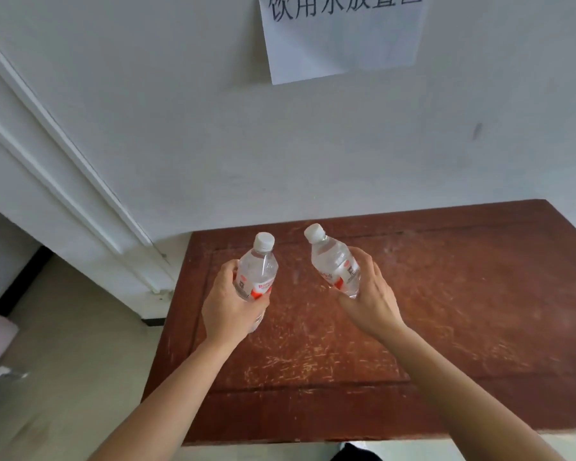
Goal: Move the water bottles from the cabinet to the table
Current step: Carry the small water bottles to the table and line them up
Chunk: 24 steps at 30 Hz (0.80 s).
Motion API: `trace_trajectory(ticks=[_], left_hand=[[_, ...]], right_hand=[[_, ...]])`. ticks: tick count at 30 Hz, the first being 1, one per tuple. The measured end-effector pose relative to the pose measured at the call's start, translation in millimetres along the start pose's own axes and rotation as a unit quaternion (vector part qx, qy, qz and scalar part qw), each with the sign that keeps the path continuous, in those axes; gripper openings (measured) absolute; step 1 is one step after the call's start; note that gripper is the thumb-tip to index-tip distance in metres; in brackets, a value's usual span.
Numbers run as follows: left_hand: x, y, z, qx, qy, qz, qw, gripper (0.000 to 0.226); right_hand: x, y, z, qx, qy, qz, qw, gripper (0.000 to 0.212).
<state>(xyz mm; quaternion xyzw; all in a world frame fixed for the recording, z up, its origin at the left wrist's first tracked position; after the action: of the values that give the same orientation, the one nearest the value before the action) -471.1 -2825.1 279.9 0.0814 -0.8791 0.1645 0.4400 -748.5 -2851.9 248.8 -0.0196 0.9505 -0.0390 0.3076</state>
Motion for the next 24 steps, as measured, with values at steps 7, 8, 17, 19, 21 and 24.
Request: trace_trajectory(ticks=[7, 8, 17, 19, 21, 24], left_hand=[[-38, -94, 43, 0.027, 0.057, -0.097, 0.993, 0.076], [-47, -106, 51, 0.023, 0.057, -0.105, 0.993, 0.076], [-107, -224, 117, -0.132, 0.103, -0.125, 0.978, 0.072], [-112, -245, 127, -0.165, 0.109, -0.116, 0.973, 0.071], [-112, -257, 135, -0.194, 0.117, -0.106, 0.968, 0.071], [-118, -265, 142, -0.226, 0.117, -0.098, 0.962, 0.073]], right_hand=[[20, -122, 39, -0.032, -0.086, 0.039, 0.995, 0.081], [20, -135, 48, -0.037, -0.094, 0.045, 0.994, 0.080], [14, -224, 119, -0.107, -0.064, 0.035, 0.992, 0.074], [14, -239, 127, -0.118, -0.082, 0.041, 0.989, 0.078], [14, -248, 135, -0.136, -0.122, 0.059, 0.981, 0.076], [12, -255, 145, -0.158, -0.135, 0.067, 0.976, 0.071]])
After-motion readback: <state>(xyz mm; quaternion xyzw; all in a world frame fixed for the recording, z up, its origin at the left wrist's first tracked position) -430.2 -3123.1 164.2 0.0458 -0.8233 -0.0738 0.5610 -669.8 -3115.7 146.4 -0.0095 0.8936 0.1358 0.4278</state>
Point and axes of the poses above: each hand's wrist, its own y-axis away from the middle knuckle, its own z-axis out of the palm, x = y × z, the point moved 8 cm from there along -y, towards the middle knuckle, and after that the axes turned 12 degrees about y, right-handed, at the moved point
